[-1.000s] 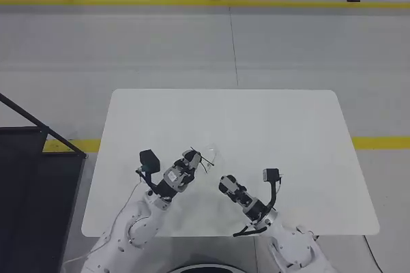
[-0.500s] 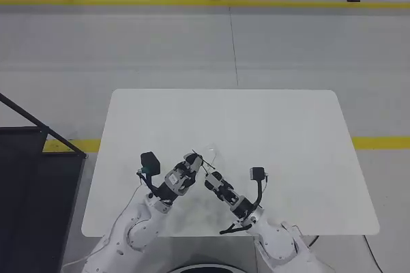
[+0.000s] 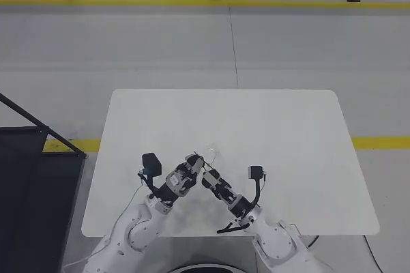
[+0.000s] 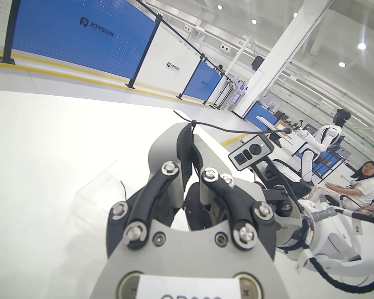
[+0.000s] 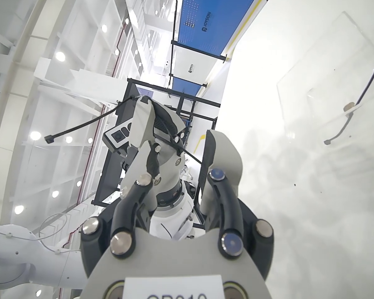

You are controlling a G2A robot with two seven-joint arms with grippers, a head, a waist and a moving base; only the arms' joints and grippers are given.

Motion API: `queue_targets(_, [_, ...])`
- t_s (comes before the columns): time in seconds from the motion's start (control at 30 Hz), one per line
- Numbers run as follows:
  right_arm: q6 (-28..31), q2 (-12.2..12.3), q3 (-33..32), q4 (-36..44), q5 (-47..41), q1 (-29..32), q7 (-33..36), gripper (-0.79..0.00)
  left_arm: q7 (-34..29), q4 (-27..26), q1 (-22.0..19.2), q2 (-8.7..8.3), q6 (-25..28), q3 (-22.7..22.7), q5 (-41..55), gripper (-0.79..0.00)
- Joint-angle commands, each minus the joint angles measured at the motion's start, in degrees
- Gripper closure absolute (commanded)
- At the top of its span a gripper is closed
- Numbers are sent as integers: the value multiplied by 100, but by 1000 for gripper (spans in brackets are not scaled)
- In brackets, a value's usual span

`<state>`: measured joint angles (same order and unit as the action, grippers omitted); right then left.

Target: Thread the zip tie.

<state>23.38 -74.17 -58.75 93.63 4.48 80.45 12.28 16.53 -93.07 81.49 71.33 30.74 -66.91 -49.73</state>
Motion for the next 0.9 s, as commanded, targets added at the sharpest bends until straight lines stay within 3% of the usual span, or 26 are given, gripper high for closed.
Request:
queue_targets(0.0, [9,-2,-4,15,12,9,-10,-274,8,-5,3,2,9,-5,-13,0])
queue_targets(0.23, [-16,-8,-21,84,39,38,-16,-43,36,14,24,7,59,-33,-29,0])
queue_targets(0.67, [-90,-6,-101,167,77,105,7,0,64,32,33,20,86,-79,-25,0])
queue_targets(0.73, [-127,-6,-114,174,71,105,24,-25,65,33,37,22,92,-83,-29,0])
queue_targets(0.8, [-160,-8,-123,188,52,103,31,-234,68,31,39,24,100,-83,-32,0])
queue_targets(0.87, [-200,-10,-127,194,42,99,50,-283,72,36,41,26,109,-85,-35,0])
